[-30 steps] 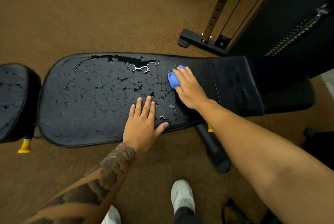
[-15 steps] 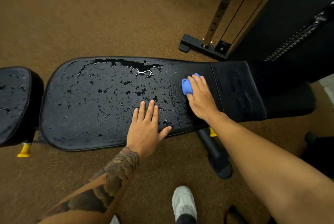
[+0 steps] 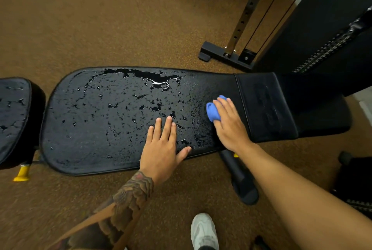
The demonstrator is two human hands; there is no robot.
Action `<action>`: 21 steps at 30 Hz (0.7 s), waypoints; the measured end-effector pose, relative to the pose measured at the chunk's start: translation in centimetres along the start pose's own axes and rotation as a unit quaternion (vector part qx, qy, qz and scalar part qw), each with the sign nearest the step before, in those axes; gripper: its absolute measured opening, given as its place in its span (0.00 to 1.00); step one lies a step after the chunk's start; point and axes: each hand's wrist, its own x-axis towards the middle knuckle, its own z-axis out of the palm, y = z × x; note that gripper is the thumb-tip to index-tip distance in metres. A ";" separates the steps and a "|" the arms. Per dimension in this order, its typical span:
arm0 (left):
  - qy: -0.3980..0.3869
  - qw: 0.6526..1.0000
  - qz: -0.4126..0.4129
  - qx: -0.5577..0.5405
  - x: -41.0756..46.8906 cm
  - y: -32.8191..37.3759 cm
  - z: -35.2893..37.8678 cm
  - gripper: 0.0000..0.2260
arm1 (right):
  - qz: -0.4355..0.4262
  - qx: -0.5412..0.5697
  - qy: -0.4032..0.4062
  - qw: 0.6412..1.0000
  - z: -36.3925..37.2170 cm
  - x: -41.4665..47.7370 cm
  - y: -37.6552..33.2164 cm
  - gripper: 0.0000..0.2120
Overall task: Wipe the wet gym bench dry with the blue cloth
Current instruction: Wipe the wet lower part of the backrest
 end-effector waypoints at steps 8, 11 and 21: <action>-0.008 1.000 -0.001 -0.014 0.0 -0.1 -0.2 0.37 | -0.165 0.016 -0.071 0.984 0.0 -3.3 -1.7 0.28; -0.008 1.000 0.000 -0.013 0.0 -0.1 -0.1 0.37 | -0.099 0.016 -0.041 0.994 -0.5 0.4 -0.1 0.29; -0.021 1.000 -0.008 -0.003 -0.1 0.0 0.3 0.37 | -0.168 0.005 -0.076 0.983 2.0 7.5 -4.9 0.29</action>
